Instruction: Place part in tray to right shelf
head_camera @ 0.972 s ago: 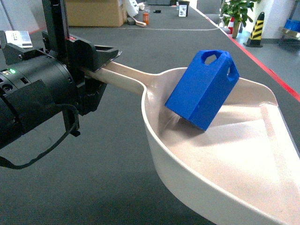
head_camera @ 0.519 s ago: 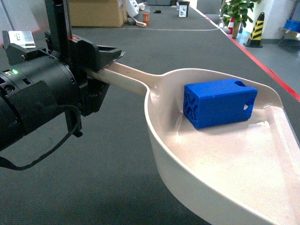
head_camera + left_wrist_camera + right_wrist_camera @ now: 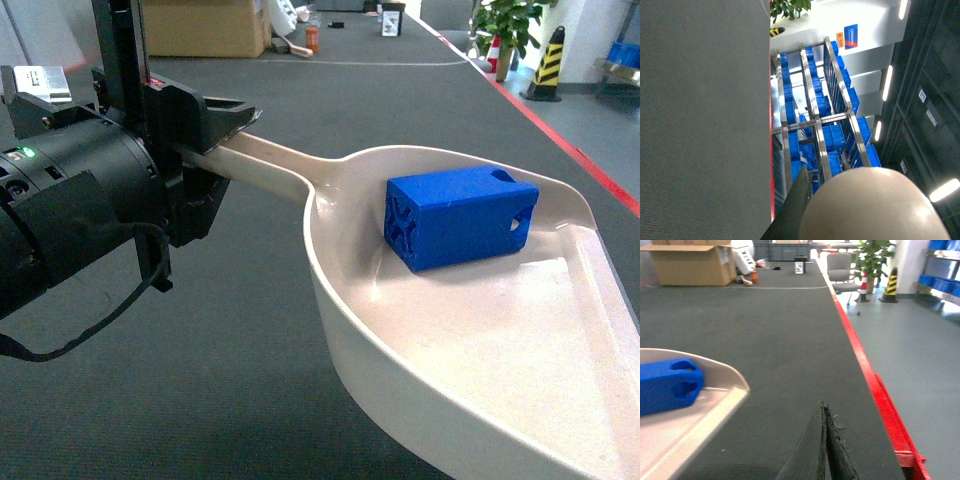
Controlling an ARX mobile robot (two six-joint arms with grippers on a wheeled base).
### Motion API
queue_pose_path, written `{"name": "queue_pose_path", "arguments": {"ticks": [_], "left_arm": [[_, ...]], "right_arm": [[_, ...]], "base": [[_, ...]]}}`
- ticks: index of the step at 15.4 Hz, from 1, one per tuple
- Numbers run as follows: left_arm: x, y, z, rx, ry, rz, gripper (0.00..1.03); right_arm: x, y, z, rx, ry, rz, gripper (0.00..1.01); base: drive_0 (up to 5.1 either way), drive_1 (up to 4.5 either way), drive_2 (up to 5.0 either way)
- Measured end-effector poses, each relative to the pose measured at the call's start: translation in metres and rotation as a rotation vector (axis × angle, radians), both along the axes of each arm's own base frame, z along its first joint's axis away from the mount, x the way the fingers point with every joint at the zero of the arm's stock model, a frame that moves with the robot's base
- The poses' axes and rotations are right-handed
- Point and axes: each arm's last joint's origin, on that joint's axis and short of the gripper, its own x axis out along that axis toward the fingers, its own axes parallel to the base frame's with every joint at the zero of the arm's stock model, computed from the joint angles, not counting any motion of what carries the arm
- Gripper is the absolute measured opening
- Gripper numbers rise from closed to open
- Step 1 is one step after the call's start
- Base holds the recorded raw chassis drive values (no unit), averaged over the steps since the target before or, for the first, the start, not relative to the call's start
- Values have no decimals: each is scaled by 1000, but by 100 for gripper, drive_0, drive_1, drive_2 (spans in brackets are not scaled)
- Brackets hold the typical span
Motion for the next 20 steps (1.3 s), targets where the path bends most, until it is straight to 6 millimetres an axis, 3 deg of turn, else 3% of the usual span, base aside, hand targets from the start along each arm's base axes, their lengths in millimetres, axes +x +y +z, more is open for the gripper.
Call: {"name": "queue_pose_path", "arguments": {"ticks": [8,20], "left_arm": [[0,0,0,0,0,0,13],[0,0,0,-1,1,0,13]], "right_arm": [[-18,-1,-18,0,-17,-1,2],[-39,-1,-21,0,-16,0,2]], "base": [[0,0,0],[0,0,0]]}}
